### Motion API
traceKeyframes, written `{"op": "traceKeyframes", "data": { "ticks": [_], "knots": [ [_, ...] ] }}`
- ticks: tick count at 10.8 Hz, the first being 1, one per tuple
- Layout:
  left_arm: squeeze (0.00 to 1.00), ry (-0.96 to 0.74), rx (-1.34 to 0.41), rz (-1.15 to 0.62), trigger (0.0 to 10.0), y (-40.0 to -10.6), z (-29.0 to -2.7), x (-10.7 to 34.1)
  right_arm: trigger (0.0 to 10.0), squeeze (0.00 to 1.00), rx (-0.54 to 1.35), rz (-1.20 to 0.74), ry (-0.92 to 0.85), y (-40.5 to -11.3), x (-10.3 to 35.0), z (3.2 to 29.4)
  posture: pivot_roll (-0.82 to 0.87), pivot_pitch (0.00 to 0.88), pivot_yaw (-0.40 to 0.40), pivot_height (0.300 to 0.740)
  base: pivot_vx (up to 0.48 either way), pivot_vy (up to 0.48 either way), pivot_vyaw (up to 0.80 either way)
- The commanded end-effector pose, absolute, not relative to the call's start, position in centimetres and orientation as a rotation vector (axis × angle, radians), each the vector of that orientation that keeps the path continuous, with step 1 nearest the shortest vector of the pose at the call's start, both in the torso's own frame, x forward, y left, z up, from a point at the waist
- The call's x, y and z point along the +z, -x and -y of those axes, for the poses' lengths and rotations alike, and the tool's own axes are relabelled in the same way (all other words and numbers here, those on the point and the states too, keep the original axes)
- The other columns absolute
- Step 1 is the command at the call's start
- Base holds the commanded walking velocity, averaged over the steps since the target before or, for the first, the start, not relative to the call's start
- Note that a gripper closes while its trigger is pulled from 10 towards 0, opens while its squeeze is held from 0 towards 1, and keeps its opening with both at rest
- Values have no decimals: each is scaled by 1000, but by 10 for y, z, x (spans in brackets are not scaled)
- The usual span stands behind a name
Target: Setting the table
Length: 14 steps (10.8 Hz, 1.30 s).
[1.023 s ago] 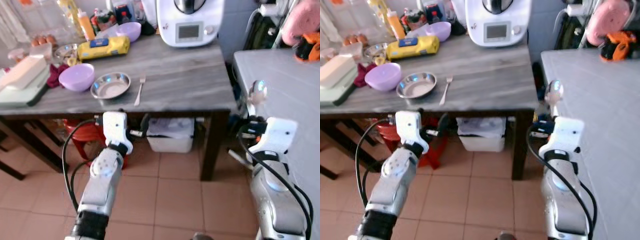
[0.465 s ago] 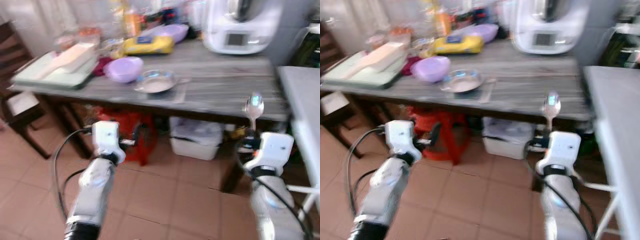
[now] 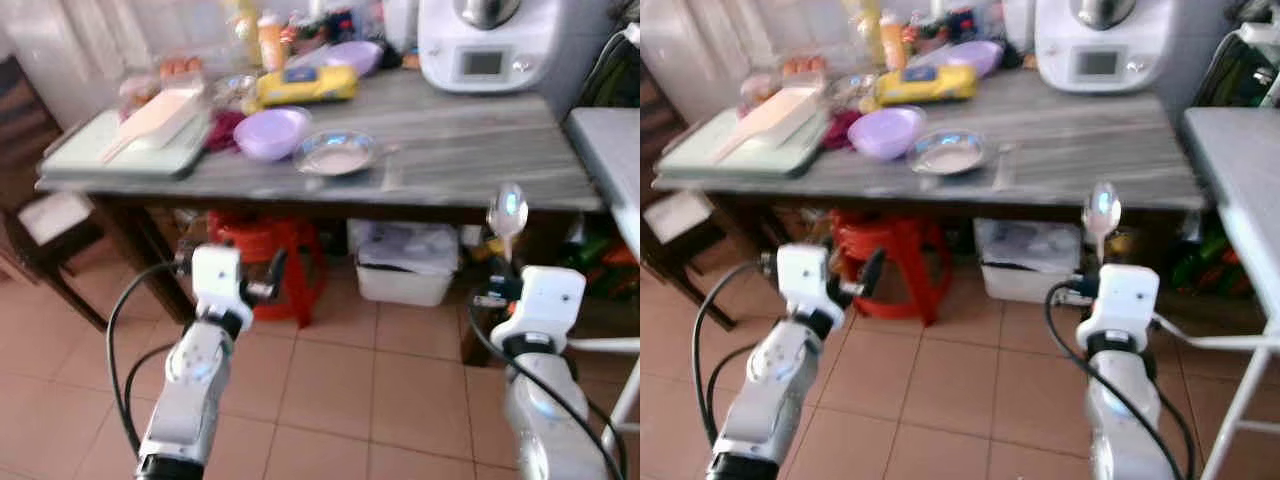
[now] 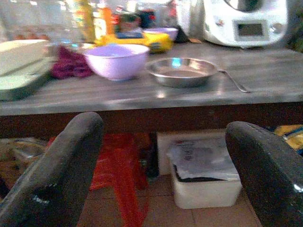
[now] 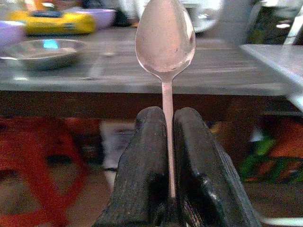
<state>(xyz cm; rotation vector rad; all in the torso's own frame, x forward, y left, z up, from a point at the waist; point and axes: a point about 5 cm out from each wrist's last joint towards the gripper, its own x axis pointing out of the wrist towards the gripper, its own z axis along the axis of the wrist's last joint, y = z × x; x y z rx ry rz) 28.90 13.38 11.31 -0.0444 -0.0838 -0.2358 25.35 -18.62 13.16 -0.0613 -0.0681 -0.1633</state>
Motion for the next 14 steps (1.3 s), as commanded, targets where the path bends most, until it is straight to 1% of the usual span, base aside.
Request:
{"op": "traceKeyframes", "data": {
  "ticks": [1, 4, 7, 11, 12, 14],
  "knots": [
    [0, 44, -242, 88, 10000, -288, -137, 114, 10000, 0, -147, 101, 65, -254, 138, 182, -94, 70, 102, 740, 0, 0, 0],
    [0, 74, -303, 87, 10000, -284, -128, 115, 10000, 0, -163, 98, 55, -252, 137, 184, -100, 72, 112, 740, 0, 0, 0],
    [0, 89, -357, 97, 10000, -282, -121, 116, 10000, 0, -165, 98, 55, -253, 137, 182, -103, 73, 114, 740, 0, 0, -723],
    [0, 102, -389, 95, 10000, -280, -119, 117, 10000, 0, -169, 97, 55, -253, 136, 183, -104, 76, 121, 740, 331, 0, 0],
    [0, 105, -399, 94, 10000, -280, -118, 117, 10000, 0, -169, 97, 55, -252, 136, 183, -106, 75, 122, 740, 371, 0, -431],
    [0, 115, -420, 92, 10000, -280, -115, 117, 10000, 0, -170, 98, 54, -253, 136, 183, -107, 76, 122, 740, 480, 0, 0]
  ]
}}
